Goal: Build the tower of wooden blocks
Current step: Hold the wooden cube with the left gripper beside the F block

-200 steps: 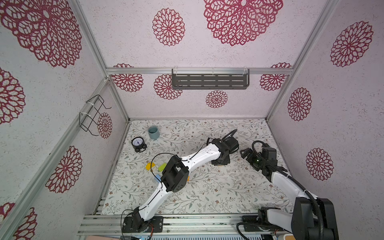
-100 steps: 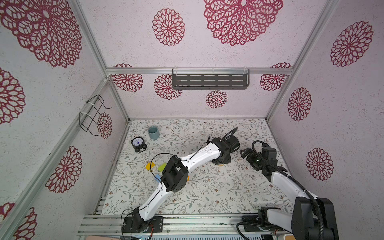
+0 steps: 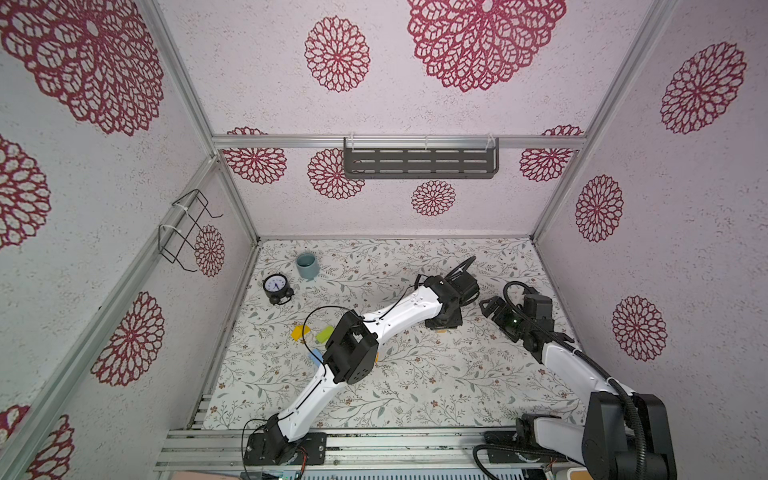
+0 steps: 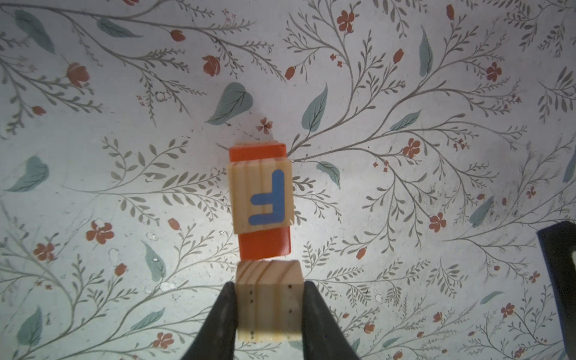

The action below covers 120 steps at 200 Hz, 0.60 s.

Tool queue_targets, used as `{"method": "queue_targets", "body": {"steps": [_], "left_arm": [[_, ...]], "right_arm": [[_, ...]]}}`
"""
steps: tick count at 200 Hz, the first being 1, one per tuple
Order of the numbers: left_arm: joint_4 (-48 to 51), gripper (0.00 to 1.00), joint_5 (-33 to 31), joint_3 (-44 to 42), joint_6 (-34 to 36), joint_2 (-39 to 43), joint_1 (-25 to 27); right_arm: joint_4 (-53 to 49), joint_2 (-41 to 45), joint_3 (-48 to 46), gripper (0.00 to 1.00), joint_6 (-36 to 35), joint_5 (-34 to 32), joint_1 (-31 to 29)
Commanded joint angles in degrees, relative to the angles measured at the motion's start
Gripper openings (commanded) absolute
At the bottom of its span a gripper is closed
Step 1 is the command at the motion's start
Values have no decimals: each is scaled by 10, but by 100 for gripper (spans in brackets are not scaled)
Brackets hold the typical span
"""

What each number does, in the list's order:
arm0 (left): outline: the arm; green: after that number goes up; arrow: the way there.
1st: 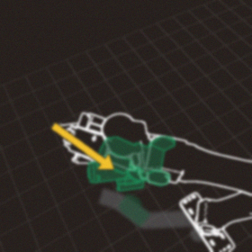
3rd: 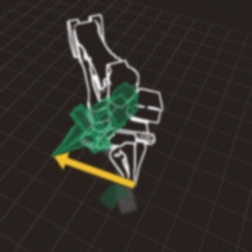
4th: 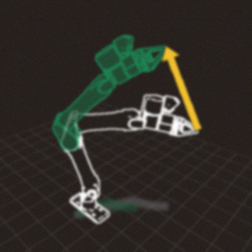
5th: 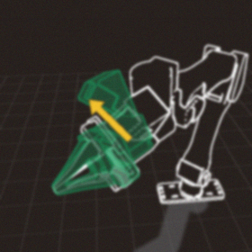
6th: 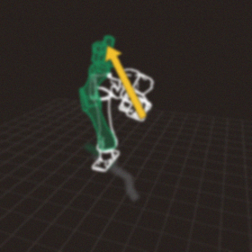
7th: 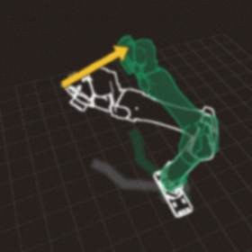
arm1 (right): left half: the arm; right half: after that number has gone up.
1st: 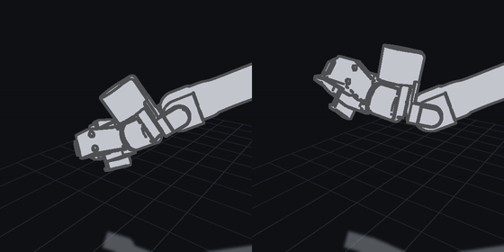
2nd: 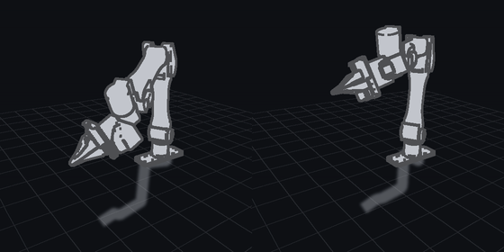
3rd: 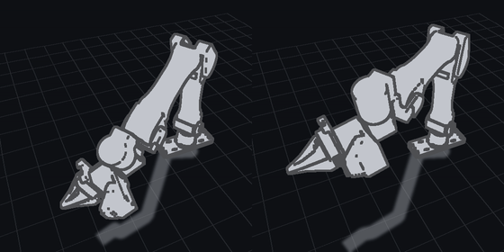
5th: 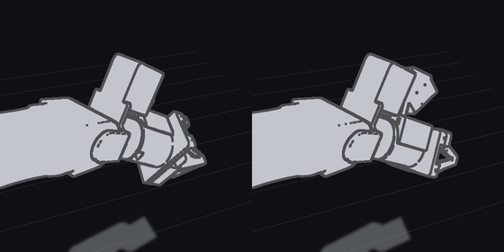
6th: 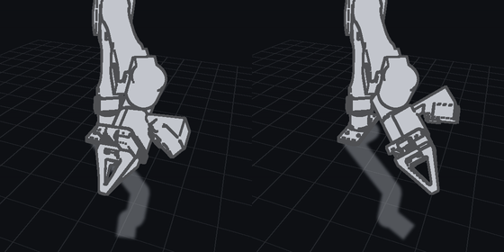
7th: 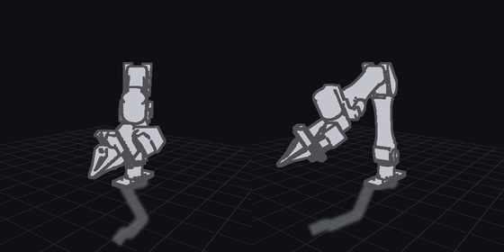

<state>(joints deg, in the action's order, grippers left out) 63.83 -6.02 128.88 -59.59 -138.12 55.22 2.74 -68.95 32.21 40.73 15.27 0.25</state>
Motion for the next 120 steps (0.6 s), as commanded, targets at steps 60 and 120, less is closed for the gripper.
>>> {"method": "queue_targets", "body": {"steps": [60,120], "left_arm": [[-10,33,-1,13,3,-9,-15],[-16,33,7,15,4,-13,-18]], "right_arm": [[17,-3,-5,99,10,4,3],[20,-5,-5,99,11,6,3]]}}
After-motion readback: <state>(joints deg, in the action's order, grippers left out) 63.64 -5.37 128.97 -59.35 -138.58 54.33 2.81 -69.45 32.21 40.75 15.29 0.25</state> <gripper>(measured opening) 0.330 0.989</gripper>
